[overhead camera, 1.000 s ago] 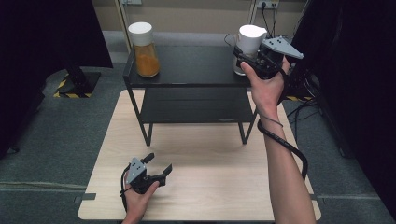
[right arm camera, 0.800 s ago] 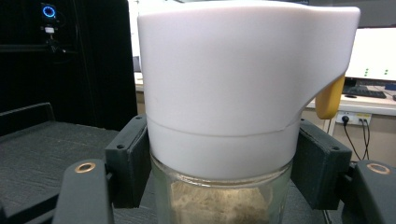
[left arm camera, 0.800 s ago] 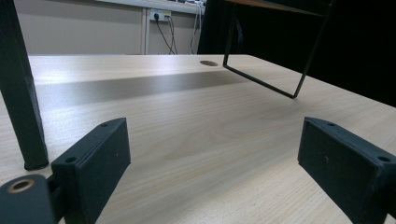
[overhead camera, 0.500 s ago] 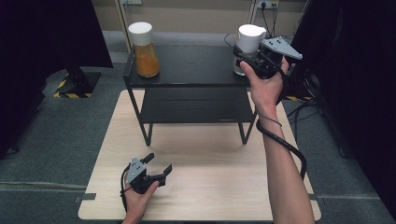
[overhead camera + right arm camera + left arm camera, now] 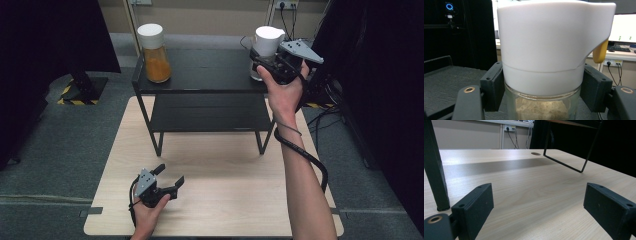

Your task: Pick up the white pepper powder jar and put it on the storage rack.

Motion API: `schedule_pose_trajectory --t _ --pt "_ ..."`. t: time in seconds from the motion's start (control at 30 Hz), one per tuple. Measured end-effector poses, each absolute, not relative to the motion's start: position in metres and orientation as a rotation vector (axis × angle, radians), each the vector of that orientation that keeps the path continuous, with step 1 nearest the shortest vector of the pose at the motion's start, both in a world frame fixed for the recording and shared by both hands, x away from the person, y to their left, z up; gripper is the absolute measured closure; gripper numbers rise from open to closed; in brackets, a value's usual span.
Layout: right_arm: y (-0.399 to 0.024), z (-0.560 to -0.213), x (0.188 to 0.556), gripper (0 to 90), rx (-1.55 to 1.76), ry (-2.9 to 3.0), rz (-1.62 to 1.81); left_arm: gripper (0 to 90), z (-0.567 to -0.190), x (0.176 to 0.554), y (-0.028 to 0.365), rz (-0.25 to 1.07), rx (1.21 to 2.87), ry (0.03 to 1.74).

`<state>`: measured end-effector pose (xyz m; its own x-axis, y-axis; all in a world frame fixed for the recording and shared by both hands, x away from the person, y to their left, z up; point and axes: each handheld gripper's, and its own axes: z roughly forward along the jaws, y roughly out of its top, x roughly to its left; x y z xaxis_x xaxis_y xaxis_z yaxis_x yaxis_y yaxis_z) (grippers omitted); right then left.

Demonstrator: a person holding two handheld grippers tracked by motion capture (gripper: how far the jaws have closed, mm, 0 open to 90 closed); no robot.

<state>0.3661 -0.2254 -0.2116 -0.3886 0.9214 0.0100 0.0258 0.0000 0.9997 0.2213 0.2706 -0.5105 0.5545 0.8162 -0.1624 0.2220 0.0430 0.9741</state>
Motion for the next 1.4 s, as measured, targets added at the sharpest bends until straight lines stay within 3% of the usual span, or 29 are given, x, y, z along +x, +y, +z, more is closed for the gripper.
schedule_pose_trajectory --t 0.33,0.63,1.4 --pt "-0.218 -0.214 0.364 14.1 1.033 1.497 1.488 8.6 -0.511 0.221 0.270 0.573 1.494 0.932" --pt "-0.217 -0.215 0.360 9.5 1.049 1.496 1.481 8.6 -0.511 0.221 0.271 0.572 1.493 0.932" --pt "-0.224 -0.226 0.326 8.4 1.018 1.502 1.507 8.6 -0.511 0.221 0.270 0.572 1.495 0.934"
